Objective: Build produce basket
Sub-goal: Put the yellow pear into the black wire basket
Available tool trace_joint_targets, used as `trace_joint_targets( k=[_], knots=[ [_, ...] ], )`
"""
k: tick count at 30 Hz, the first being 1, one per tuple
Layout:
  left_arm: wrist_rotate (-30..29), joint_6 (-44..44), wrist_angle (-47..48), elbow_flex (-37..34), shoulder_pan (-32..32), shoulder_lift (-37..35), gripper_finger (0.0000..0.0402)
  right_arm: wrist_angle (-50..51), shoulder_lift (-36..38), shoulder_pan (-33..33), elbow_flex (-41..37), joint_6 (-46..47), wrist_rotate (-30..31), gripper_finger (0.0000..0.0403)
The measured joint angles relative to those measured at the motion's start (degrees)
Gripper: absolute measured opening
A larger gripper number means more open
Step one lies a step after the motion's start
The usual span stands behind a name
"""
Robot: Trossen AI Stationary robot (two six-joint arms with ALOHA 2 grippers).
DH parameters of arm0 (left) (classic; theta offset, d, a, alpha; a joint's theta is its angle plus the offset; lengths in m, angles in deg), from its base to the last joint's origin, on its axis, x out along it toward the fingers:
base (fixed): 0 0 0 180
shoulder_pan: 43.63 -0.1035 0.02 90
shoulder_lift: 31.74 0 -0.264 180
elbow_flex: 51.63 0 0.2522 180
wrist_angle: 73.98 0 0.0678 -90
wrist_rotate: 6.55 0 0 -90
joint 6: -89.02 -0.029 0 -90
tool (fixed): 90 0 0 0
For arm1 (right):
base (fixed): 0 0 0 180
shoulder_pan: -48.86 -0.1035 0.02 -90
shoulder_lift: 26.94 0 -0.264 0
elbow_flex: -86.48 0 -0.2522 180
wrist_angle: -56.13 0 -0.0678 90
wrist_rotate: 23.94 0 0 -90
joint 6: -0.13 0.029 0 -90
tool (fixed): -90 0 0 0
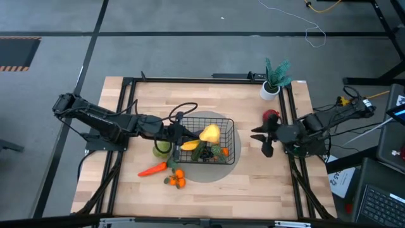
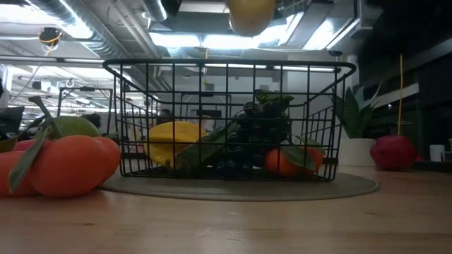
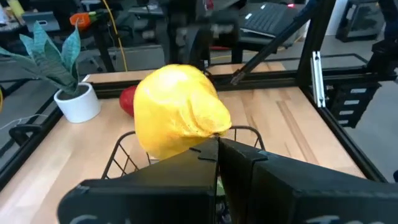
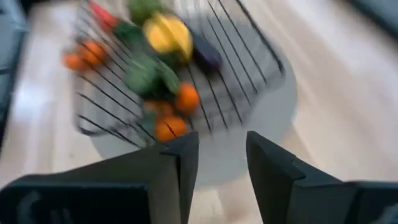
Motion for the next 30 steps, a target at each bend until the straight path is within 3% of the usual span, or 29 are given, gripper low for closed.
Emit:
trace_joint_targets(
  k=[5, 14, 30],
  knots=[
    [0.0, 0.1, 0.1, 0.0, 0.0, 0.0, 0.0000, -1.6, 6.0, -5.2, 0.0, -10.7, 5.2, 0.0124],
    [0.0, 0.7, 1.2, 0.0, 0.0, 0.0, 0.0000, 2.8, 17.1, -8.1, 0.0, -9.4, 6.4, 0.0124],
    [0.8, 4.5, 4.6, 0.0, 0.0, 0.0, 0.0000, 2.6, 15.5, -8.1, 0.0, -8.7, 6.3, 0.0124]
  ],
)
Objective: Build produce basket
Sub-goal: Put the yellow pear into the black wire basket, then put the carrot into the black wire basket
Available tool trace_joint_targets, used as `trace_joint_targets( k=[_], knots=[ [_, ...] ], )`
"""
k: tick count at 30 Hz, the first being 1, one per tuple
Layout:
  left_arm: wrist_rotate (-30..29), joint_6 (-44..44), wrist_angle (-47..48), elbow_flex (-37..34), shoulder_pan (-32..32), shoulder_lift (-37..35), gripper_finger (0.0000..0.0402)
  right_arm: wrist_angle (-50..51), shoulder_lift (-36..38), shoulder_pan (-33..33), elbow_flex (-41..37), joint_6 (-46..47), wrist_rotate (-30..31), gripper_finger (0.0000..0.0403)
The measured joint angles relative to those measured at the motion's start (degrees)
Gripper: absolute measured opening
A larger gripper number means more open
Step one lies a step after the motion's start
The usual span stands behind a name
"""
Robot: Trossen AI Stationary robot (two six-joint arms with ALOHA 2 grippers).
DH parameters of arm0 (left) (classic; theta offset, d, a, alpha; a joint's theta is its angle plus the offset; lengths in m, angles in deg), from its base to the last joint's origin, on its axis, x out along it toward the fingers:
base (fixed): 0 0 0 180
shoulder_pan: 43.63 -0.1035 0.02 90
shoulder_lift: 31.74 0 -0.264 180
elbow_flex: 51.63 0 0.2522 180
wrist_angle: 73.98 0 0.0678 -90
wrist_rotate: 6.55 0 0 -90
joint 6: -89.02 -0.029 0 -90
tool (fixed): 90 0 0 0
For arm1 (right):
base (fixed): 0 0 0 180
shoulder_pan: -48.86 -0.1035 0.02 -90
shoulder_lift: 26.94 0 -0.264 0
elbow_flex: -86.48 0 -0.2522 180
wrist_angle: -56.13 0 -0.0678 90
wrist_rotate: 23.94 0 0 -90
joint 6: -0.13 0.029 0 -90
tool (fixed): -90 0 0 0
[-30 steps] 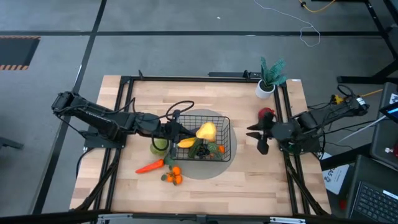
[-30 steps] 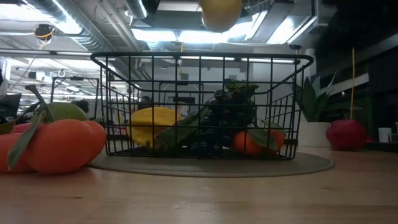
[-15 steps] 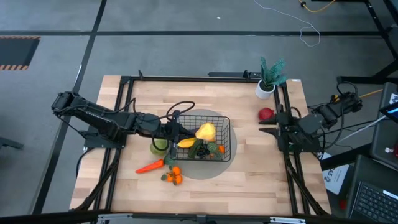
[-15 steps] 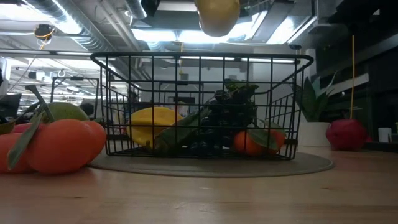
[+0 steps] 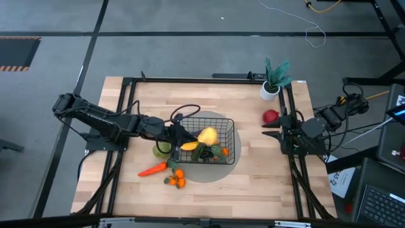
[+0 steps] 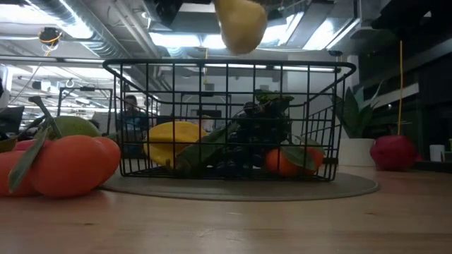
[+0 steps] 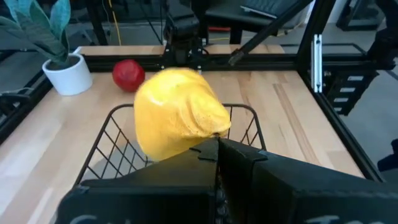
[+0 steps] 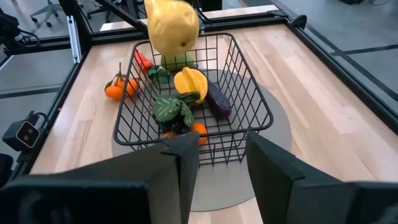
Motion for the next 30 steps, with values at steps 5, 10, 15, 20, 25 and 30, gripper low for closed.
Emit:
trace_joint_targets(
  k=[5, 10, 15, 20, 25, 30],
  knots=[
    [0.1, 0.0, -1.9, 0.0, 0.2, 0.0, 0.0000, 0.0, 0.0, 0.0, 0.0, 0.0, 0.0, 0.0124],
    [0.2, -1.6, -4.4, 0.0, 0.6, 0.0, 0.0000, 0.0, 0.0, 0.0, 0.0, -0.2, 0.0, 0.0124],
    [0.4, -4.3, -10.0, 0.0, 0.5, 2.6, 0.0000, 0.0, 0.0, 0.0, 0.0, -0.2, 0.0, 0.0124],
    [7.8, -5.4, -16.6, 0.0, -0.4, 6.0, 0.0003, -0.1, 0.0, 0.0, 0.0, -0.2, 0.0, 0.0124],
    [9.8, -5.1, -19.4, 0.0, -1.5, 6.6, 0.0039, -0.1, 0.0, 0.0, 0.0, -0.2, 0.0, 0.0124],
    [9.7, -4.9, -19.4, 0.0, -2.5, 6.7, 0.0087, -0.1, 0.0, 0.0, 0.0, -0.2, -0.1, 0.0124]
  ],
)
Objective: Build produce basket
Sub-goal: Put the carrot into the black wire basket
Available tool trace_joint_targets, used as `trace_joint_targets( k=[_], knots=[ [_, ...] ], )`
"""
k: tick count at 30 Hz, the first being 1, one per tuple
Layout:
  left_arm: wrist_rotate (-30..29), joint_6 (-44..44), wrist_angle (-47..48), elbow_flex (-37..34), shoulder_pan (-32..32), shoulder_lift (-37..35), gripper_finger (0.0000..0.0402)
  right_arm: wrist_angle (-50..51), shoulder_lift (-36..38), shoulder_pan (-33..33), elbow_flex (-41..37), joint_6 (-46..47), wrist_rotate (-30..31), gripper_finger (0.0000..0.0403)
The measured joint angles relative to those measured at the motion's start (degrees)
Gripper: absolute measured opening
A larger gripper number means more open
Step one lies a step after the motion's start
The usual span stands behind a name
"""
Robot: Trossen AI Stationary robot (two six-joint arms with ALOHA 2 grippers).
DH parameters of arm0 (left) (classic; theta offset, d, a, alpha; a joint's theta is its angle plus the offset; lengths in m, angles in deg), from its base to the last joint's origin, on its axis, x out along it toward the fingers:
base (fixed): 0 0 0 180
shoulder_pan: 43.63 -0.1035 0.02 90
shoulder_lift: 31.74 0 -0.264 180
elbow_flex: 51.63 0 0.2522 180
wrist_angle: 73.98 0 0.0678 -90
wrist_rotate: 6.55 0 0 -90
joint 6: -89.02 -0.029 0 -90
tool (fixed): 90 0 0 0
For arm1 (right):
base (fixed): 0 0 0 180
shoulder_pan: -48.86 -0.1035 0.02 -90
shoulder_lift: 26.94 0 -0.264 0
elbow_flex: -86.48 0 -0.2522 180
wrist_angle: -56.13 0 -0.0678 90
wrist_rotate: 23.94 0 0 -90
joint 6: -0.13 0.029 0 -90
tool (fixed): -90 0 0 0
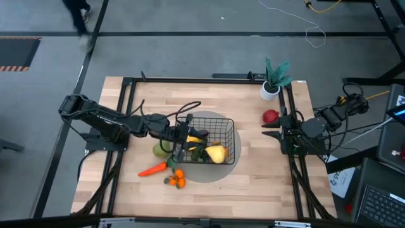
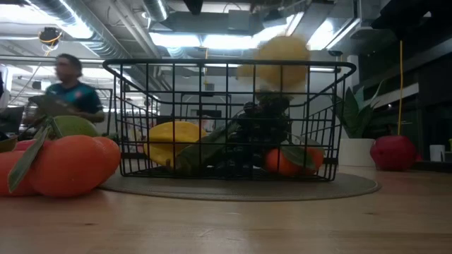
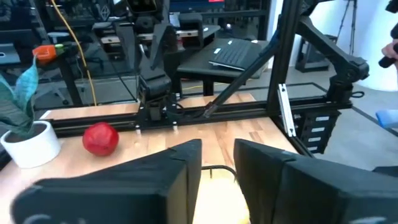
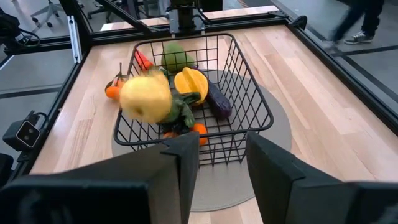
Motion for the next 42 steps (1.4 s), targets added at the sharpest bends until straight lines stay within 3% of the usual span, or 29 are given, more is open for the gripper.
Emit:
trace_joint_targets(
  k=[6, 27, 31, 38, 42],
  knots=[
    [0.0, 0.0, 0.1, 0.0, -0.1, 0.0, 0.0112, 0.0, 0.0, 0.0, 0.0, 0.0, 0.0, 0.0124],
    [0.0, 0.4, 1.9, 0.0, -0.1, 0.0, 0.0111, 0.1, 0.0, 0.0, 0.0, -0.2, 0.0, 0.0124],
    [0.0, 4.9, 4.0, 0.0, -0.1, 0.0, 0.0111, 0.1, 0.0, 0.0, 0.0, -0.2, 0.0, 0.0124],
    [0.5, 19.1, 22.1, 0.0, -0.1, -5.2, 0.0111, 0.2, 0.0, 0.0, 0.0, -0.2, 0.0, 0.0124],
    [6.2, 30.1, 29.3, 0.2, 0.5, -10.1, 0.0111, 0.2, 0.0, 0.0, 0.0, -0.2, 0.0, 0.0124]
  ],
)
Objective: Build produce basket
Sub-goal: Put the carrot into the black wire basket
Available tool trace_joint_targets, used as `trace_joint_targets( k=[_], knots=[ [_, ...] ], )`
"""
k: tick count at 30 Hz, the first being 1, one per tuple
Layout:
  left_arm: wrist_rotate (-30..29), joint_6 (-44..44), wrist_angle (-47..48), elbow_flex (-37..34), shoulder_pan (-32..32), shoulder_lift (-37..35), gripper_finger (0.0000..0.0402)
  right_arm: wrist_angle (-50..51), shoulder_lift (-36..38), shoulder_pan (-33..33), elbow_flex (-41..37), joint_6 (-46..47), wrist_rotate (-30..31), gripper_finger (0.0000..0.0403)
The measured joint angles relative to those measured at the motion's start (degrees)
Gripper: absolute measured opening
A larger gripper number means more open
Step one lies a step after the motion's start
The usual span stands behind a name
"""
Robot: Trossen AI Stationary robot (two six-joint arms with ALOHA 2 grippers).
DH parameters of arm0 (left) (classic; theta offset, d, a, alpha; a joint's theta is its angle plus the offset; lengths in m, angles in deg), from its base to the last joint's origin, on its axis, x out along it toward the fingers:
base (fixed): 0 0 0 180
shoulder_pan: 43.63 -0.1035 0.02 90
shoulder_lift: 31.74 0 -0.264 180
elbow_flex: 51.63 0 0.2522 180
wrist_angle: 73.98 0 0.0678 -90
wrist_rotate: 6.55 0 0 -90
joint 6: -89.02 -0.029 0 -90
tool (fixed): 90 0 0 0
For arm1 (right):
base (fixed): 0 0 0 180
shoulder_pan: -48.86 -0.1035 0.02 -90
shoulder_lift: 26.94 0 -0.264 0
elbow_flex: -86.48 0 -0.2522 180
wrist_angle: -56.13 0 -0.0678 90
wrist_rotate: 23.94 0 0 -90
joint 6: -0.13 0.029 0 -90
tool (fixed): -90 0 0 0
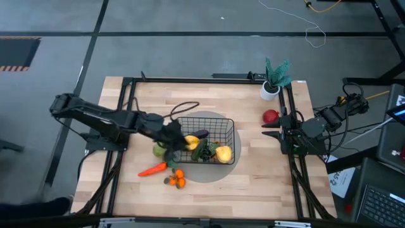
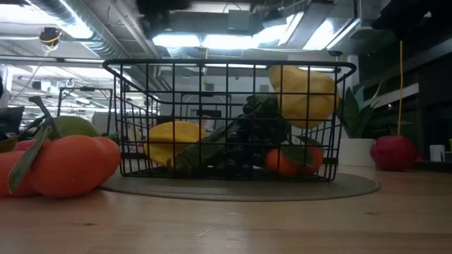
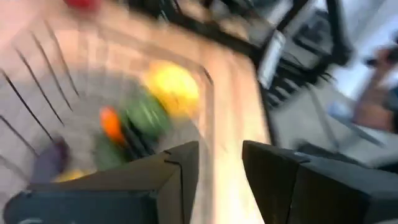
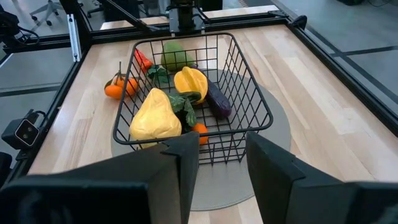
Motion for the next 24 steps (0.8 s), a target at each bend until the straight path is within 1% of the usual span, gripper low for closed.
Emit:
trace_joint_targets(
  k=[3, 5, 8, 9, 12, 17, 19, 21, 24],
  knots=[
    [7.9, 3.6, 4.7, 0.0, 1.2, -3.4, 0.0111, 0.0, 0.0, 0.0, 0.0, 0.0, 0.0, 0.0124],
    [12.2, 4.6, 9.6, 0.0, 2.0, -5.3, 0.0111, 0.0, 0.0, 0.0, 0.0, -0.1, 0.0, 0.0124],
    [16.3, 5.4, 17.0, -0.1, 3.9, -7.9, 0.0111, 0.0, 0.0, 0.0, 0.0, -0.1, 0.0, 0.0124],
    [16.3, 7.0, 20.1, -0.1, 4.8, -8.6, 0.0111, 0.0, 0.0, 0.0, 0.0, -0.1, 0.0, 0.0124],
    [13.7, 13.5, 26.9, -0.1, 7.8, -9.6, 0.0111, 0.0, 0.0, 0.0, 0.0, 0.0, 0.0, 0.0124],
    [12.7, 21.8, 38.2, -0.1, 14.1, -8.3, 0.0111, 0.0, 0.0, 0.0, 0.0, 0.0, 0.0, 0.0124],
    [10.9, 26.2, 40.2, -0.1, 16.4, -6.8, 0.0111, 0.0, 0.0, 0.0, 0.0, 0.1, 0.0, 0.0124],
    [9.4, 29.2, 40.3, -0.1, 18.4, -5.2, 0.0111, 0.0, 0.0, 0.0, 0.0, 0.1, -0.5, 0.0124],
    [5.2, 29.8, 40.3, -0.1, 21.2, -2.2, 0.0111, 0.0, 0.0, 0.0, 0.0, 0.0, -1.0, 0.0124]
  ],
)
